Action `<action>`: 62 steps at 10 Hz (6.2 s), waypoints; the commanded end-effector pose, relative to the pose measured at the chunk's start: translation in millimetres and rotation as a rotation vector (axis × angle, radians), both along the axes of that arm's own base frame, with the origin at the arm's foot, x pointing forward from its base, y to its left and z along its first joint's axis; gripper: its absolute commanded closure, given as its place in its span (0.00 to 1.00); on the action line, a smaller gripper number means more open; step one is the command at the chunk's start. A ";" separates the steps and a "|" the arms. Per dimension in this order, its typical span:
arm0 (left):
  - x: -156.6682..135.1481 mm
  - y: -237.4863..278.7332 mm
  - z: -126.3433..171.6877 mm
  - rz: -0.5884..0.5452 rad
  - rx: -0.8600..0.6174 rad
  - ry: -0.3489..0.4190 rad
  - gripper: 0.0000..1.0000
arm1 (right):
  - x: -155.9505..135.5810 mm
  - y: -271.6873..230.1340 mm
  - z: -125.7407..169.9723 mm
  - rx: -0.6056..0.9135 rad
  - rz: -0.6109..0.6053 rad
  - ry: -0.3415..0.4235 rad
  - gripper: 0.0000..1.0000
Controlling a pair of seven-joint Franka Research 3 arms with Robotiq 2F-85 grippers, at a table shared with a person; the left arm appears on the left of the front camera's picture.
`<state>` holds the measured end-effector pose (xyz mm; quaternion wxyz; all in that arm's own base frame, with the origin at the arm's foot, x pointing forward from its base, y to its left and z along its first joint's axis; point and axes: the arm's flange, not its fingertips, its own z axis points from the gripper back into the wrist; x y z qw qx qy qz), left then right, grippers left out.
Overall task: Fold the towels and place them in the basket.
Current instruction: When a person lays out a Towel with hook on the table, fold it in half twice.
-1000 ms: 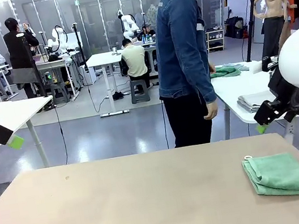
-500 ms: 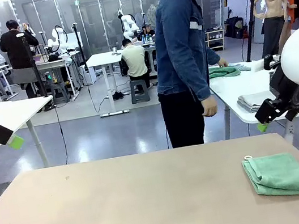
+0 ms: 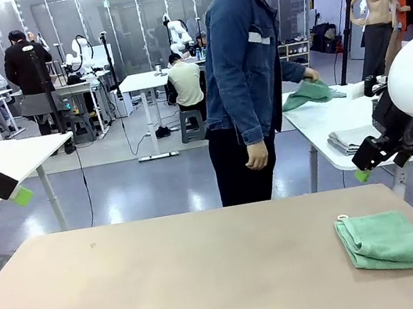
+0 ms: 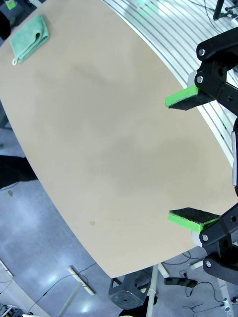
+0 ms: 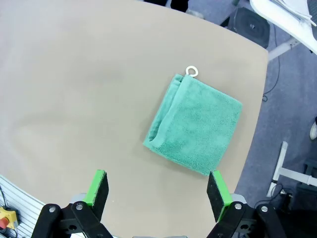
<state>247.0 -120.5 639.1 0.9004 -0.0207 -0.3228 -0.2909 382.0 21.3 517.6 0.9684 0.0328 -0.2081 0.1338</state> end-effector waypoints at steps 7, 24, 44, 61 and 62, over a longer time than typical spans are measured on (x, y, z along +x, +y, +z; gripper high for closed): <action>13.1 -3.0 24.8 -0.036 -0.006 0.015 0.00 | -96.5 79.9 136.8 -0.147 0.311 -0.042 0.00; 6.5 1.7 8.5 -0.042 -0.023 0.042 0.00 | -125.2 108.2 154.1 -0.084 0.358 -0.053 0.00; -29.3 -5.8 -97.1 -0.660 0.338 -0.043 0.00 | -136.8 197.7 53.6 -0.353 0.869 0.024 0.00; 87.4 -79.8 -193.8 -0.769 0.423 0.139 0.00 | -85.0 234.0 -78.9 -0.337 0.992 0.270 0.00; 92.1 -75.2 -202.9 -0.783 0.418 0.139 0.00 | -80.4 237.4 -88.4 -0.325 0.993 0.280 0.00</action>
